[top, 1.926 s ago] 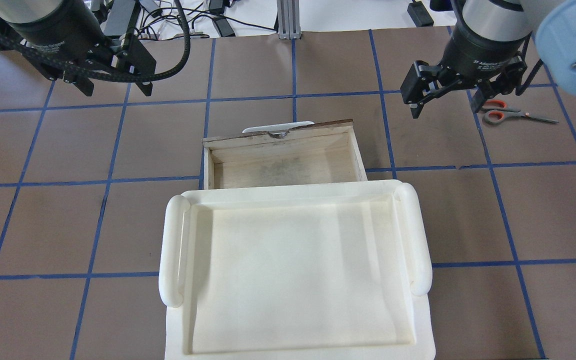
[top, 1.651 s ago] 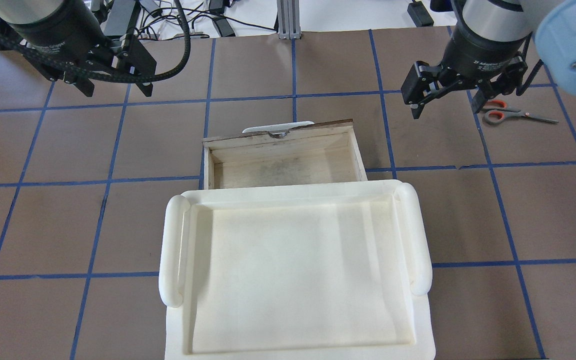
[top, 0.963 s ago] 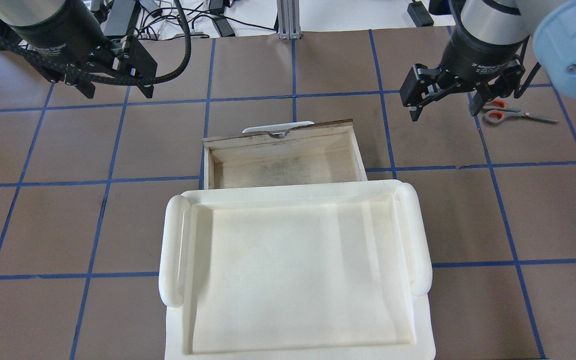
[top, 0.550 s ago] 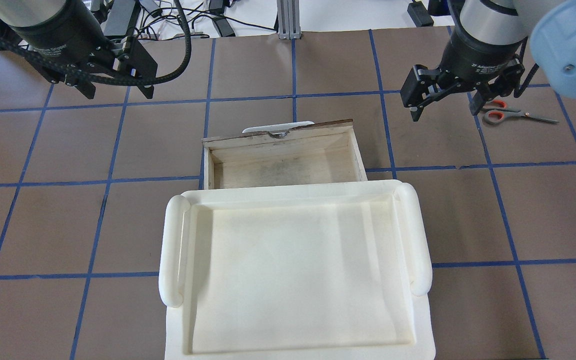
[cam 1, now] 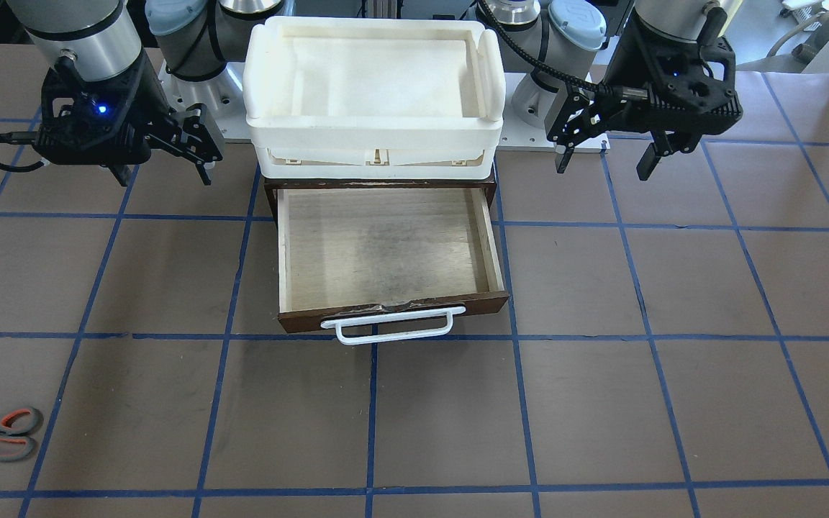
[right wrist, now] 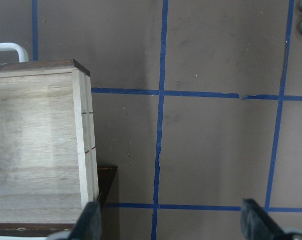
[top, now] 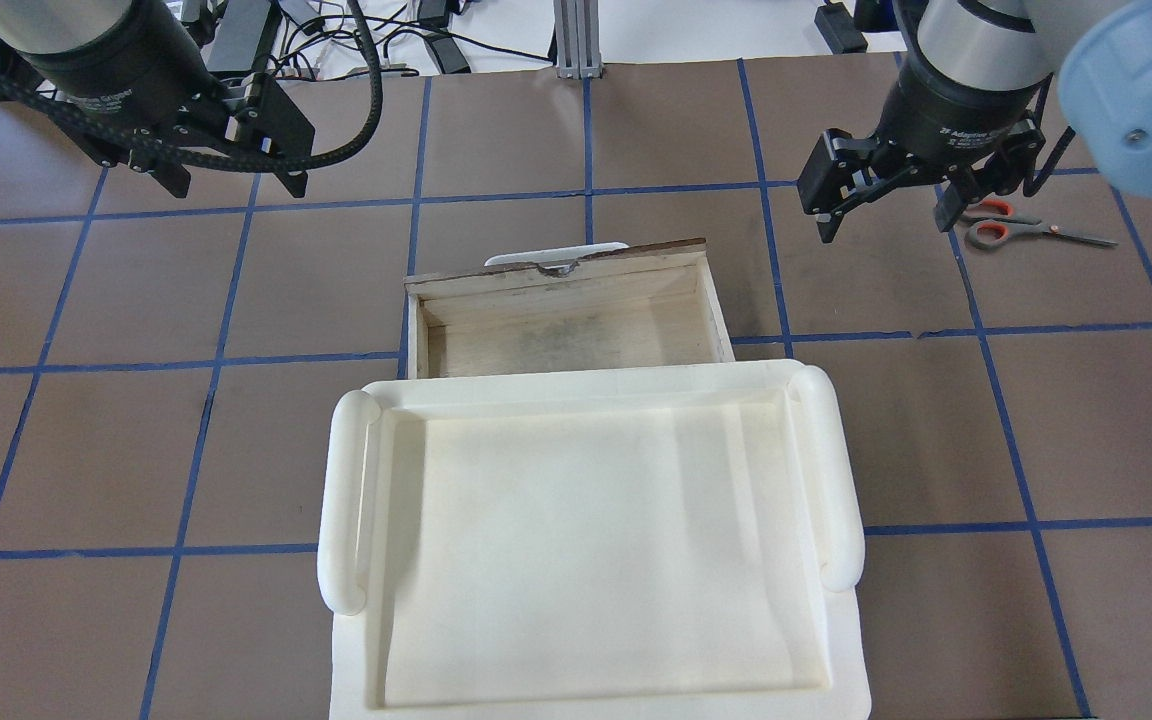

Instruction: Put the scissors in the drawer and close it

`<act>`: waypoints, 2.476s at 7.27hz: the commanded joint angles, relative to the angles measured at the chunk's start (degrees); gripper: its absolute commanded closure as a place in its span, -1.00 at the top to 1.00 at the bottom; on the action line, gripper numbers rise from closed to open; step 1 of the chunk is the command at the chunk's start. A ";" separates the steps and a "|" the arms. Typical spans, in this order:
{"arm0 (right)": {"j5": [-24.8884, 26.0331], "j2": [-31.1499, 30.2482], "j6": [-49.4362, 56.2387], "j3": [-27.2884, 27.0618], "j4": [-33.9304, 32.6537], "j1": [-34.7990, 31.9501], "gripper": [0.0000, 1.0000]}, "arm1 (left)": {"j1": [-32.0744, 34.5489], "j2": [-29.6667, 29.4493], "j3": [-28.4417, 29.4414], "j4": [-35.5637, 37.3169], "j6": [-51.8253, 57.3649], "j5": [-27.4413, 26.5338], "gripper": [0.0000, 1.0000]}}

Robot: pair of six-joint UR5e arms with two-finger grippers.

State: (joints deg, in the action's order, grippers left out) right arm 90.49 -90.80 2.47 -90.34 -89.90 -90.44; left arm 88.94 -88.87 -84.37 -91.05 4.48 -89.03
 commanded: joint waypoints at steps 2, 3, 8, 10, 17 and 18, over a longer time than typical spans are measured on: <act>0.38 0.10 0.77 -0.01 -0.36 0.00 1.00 | 0.00 0.01 0.00 0.00 0.00 0.00 1.00; -0.22 0.01 0.52 -0.01 -0.36 0.00 1.00 | 0.00 0.01 0.00 0.00 0.00 0.00 1.00; 0.39 3.61 36.87 -0.10 -8.80 4.81 1.00 | 0.00 0.01 0.00 0.00 0.00 0.00 1.00; -0.14 5.53 59.38 -0.10 -9.06 11.04 1.00 | 0.00 0.01 0.00 -0.09 0.00 0.00 1.00; -0.32 31.44 96.02 6.21 -23.90 27.25 1.00 | 0.09 0.10 -0.61 0.00 0.00 0.09 1.00; 0.12 34.09 98.58 7.70 -26.09 27.33 1.00 | 0.09 0.10 -0.70 0.00 0.00 0.09 1.00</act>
State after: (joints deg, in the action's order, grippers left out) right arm 90.27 -60.62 97.15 -84.68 -113.64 -63.38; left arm 89.00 -88.80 -84.86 -91.09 4.48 -88.96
